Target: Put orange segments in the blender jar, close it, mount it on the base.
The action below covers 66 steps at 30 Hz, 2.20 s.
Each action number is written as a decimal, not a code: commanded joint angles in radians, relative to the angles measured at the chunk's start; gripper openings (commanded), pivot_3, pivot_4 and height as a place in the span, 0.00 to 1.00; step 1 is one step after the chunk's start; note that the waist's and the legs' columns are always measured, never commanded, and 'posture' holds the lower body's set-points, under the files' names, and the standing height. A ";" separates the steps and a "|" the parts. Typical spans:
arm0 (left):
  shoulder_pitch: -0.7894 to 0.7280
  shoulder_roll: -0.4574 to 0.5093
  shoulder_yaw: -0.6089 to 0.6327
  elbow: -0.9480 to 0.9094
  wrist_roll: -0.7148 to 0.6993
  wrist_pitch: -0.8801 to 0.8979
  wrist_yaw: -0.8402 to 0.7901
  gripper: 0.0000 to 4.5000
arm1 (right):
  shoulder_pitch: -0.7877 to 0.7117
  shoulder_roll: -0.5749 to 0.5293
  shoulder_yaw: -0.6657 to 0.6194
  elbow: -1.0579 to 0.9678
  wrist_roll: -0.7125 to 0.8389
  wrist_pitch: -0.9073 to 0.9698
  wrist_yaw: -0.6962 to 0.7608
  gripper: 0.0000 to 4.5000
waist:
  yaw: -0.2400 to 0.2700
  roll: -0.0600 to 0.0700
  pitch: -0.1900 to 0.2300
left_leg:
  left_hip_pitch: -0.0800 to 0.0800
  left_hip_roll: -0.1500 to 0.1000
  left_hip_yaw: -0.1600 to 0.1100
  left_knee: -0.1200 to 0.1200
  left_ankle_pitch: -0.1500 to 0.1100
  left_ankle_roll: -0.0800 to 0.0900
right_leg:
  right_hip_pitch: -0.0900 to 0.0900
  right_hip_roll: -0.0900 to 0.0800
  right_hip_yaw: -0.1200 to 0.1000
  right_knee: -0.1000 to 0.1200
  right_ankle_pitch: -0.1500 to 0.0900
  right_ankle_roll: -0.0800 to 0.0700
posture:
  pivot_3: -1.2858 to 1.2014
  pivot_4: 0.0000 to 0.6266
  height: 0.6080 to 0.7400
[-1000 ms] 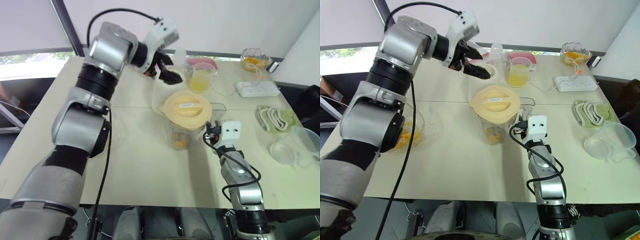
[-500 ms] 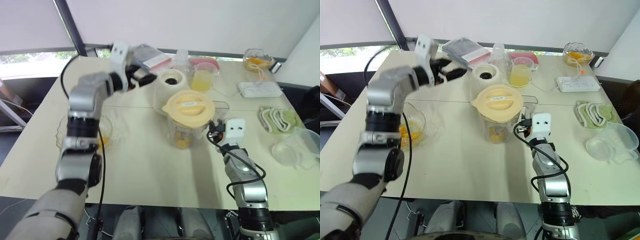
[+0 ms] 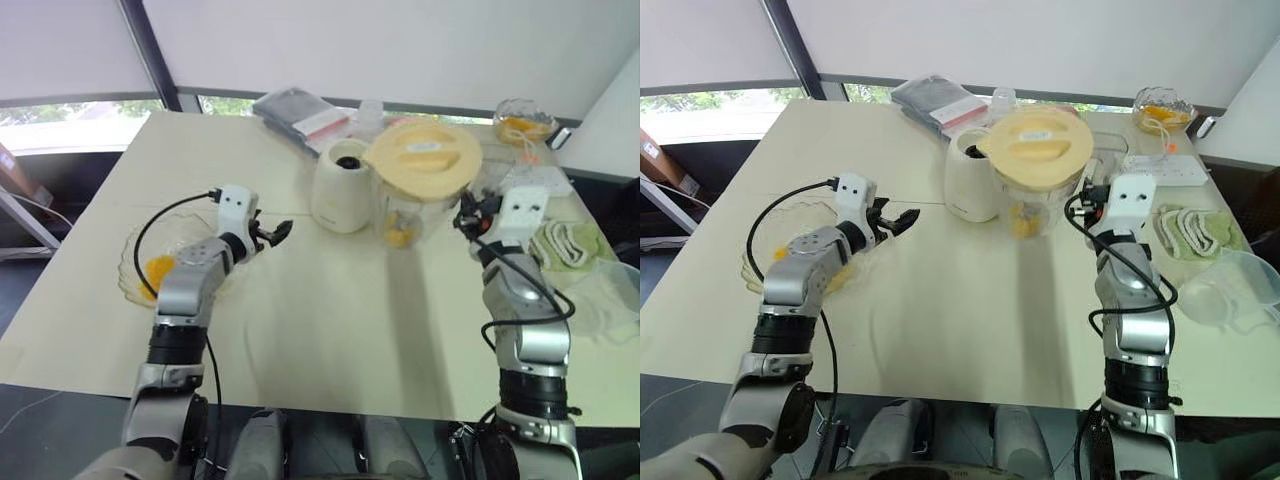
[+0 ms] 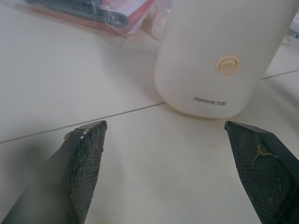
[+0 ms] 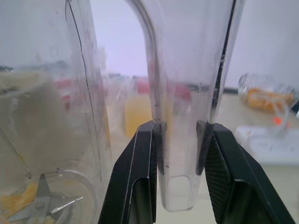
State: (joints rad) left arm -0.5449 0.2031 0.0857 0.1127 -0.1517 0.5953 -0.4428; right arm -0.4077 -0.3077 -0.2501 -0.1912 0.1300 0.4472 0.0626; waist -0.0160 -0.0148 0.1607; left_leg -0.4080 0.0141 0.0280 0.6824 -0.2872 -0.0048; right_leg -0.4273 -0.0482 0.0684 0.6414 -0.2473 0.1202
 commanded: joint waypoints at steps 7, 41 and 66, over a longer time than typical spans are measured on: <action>0.058 0.023 -0.040 -0.054 -0.010 -0.134 -0.019 0.93 | -0.455 -0.142 -0.073 0.182 0.063 0.115 0.007 0.18 | -0.007 0.003 0.001 | 0.000 0.000 0.001 -0.001 0.000 0.000 | -0.001 0.001 0.000 0.000 0.000 0.000 | 0.52 0.24 1.00; 0.213 0.043 -0.011 -0.250 -0.023 -0.075 0.140 0.93 | -0.842 0.124 0.046 0.762 0.018 -0.023 -0.150 0.18 | -0.030 0.004 0.003 | -0.002 0.002 0.002 -0.011 0.001 -0.001 | -0.005 -0.005 -0.002 -0.007 0.000 0.000 | 0.52 0.24 1.00; 0.180 0.064 -0.028 -0.230 -0.034 -0.053 0.138 0.93 | -0.712 0.130 0.068 0.568 0.000 0.102 -0.185 0.18 | -0.027 0.004 0.003 | -0.003 0.000 0.002 -0.017 0.003 -0.005 | -0.007 -0.006 -0.002 -0.008 0.000 0.000 | 0.52 0.24 1.00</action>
State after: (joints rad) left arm -0.3472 0.2602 0.0598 -0.0926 -0.1843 0.5442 -0.3032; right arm -1.1034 -0.1693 -0.1692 0.4537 0.1314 0.5725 -0.1145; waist -0.0434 -0.0105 0.1632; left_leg -0.4107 0.0142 0.0304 0.6654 -0.2842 -0.0102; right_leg -0.4339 -0.0547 0.0661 0.6334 -0.2470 0.1200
